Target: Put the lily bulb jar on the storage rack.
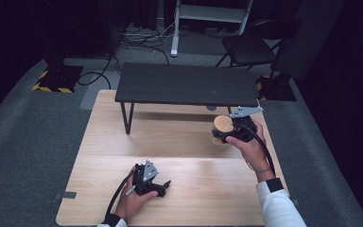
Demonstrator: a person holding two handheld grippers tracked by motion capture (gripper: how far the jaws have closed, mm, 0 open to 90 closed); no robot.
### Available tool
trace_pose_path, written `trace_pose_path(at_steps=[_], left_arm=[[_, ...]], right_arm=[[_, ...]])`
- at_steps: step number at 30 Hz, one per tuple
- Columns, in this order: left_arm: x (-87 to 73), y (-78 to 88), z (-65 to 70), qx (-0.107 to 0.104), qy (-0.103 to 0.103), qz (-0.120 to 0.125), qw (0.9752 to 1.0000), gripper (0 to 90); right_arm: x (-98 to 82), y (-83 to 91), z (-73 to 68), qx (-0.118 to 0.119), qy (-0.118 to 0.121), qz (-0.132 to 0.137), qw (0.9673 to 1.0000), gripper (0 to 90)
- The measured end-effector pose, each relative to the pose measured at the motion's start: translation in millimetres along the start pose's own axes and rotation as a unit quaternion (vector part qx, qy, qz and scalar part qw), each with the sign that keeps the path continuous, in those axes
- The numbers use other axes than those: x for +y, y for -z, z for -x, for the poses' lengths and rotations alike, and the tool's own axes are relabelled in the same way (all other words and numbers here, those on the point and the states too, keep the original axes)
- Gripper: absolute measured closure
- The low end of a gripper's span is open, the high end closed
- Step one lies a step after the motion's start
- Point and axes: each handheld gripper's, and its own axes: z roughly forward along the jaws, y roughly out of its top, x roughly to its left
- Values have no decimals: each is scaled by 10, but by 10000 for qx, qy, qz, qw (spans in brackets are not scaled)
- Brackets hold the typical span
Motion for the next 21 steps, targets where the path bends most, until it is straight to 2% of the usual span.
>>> trace_pose_path(at_steps=[5, 6, 7, 9, 12, 21], left_arm=[[2, 0, -1, -1, -4, -5, 10000, 8], [2, 0, -1, -1, -4, -5, 10000, 8], [2, 1, -1, -2, -4, -6, 10000, 8], [2, 1, -1, -2, -3, -7, 10000, 8], [2, 0, -2, -2, -5, -6, 10000, 8], [2, -1, -3, -6, -6, -5, 10000, 8]], right_arm=[[271, 68, 44, 80, 60, 65, 9999, 247], [271, 68, 44, 80, 60, 65, 9999, 247], [372, 88, 41, 43, 96, 58, 9999, 247], [420, 95, 46, 41, 120, 63, 9999, 247], [614, 111, 79, 83, 88, 16, 9999, 247], [855, 78, 202, 214, -21, 89, 9997, 247]])
